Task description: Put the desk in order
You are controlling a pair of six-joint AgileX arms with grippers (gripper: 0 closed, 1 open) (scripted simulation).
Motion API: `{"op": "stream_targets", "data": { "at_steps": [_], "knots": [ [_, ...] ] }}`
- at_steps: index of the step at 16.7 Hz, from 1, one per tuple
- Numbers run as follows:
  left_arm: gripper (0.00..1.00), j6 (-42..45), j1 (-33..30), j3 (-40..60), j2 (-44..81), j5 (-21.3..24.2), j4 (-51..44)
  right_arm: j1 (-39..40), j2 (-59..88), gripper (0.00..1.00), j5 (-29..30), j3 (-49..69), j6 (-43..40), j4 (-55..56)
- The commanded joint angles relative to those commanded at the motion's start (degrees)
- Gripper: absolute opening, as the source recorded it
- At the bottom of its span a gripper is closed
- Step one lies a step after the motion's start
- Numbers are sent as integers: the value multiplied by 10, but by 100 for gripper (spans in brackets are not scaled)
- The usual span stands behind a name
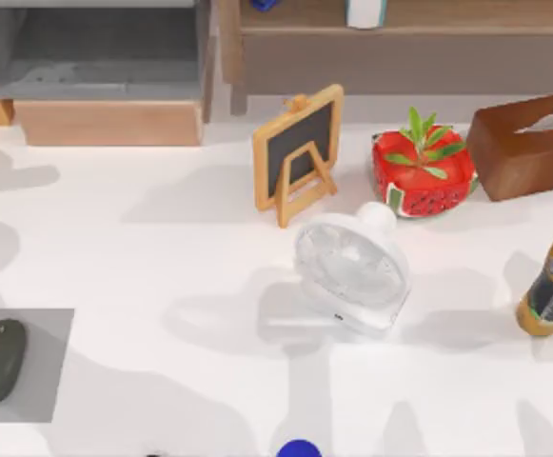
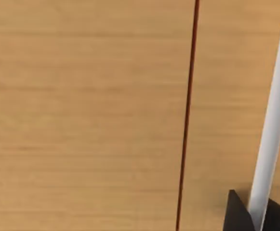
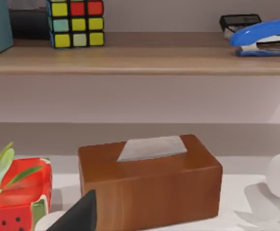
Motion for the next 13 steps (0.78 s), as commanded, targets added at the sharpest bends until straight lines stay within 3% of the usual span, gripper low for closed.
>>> {"op": "stream_targets", "data": {
  "at_steps": [11,13],
  "knots": [
    [98,0,0,0,0,0,0,0,0,100,0,0,0,0],
    [100,0,0,0,0,0,0,0,0,100,0,0,0,0]
  ]
}}
